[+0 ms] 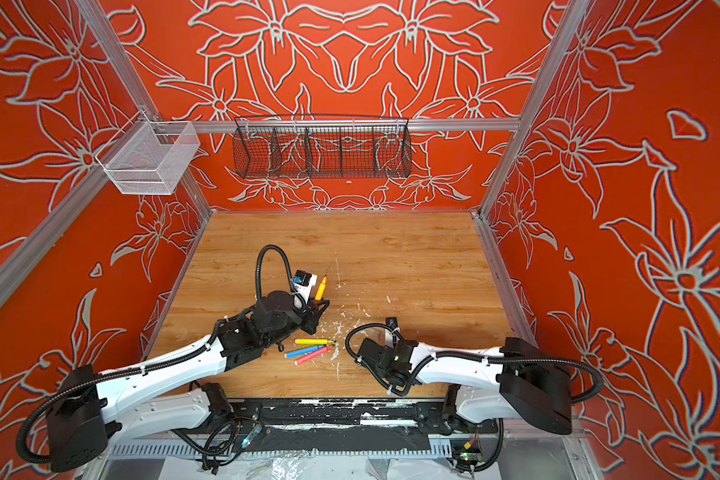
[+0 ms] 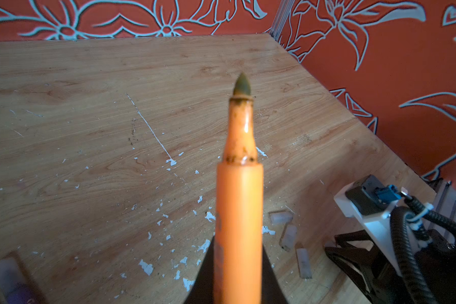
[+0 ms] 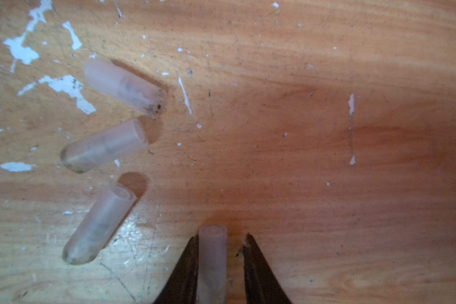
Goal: Insert the pens into the pen caps
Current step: 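Lower the open right gripper onto a translucent cap and close on it, then lift the cap with the right gripper and carry it toward the orange marker tip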
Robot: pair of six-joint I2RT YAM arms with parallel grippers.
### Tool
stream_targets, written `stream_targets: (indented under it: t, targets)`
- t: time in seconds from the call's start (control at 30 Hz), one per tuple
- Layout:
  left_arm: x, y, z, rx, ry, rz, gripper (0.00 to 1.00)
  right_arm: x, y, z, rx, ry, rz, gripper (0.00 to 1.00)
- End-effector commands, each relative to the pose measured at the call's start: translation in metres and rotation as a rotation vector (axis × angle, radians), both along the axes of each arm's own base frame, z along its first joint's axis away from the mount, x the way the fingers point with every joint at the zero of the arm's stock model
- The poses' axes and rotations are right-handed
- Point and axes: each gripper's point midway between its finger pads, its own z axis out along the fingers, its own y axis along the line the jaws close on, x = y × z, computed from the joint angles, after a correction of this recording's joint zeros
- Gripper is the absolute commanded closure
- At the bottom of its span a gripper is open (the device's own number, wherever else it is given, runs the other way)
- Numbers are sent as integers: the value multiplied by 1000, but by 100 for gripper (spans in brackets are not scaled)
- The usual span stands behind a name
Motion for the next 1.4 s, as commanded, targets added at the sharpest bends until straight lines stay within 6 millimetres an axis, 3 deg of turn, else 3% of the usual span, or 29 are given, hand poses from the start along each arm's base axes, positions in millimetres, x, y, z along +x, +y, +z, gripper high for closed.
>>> stream_targets:
  t: [0.0,0.37,0.57,0.67,0.87,1.1,1.23,1.37]
  targets:
    - [2,0,6,-19,-21,-2,100,-7,-15,-10,-60,21,-20,71]
    - [0,-2,7,-29,-23,-12,100,-9,-17,-13,-54,28,-34,92]
    - [-9,-11,12,-74,-40,-91,100,1,-12,9,34,-57,-50,99]
    - [-16,-17,16,-110,-49,-141,100,13,-7,38,118,-156,-62,100]
    - [-32,-27,26,-165,-67,-244,100,39,4,132,377,-423,-73,100]
    - [-43,-34,29,-200,-68,-317,100,54,22,233,825,-742,-76,100]
    - [-47,-36,30,-209,-65,-339,100,59,34,263,957,-820,-88,100]
    - [-53,-37,42,-244,-88,-369,100,66,66,286,1011,-828,-36,100]
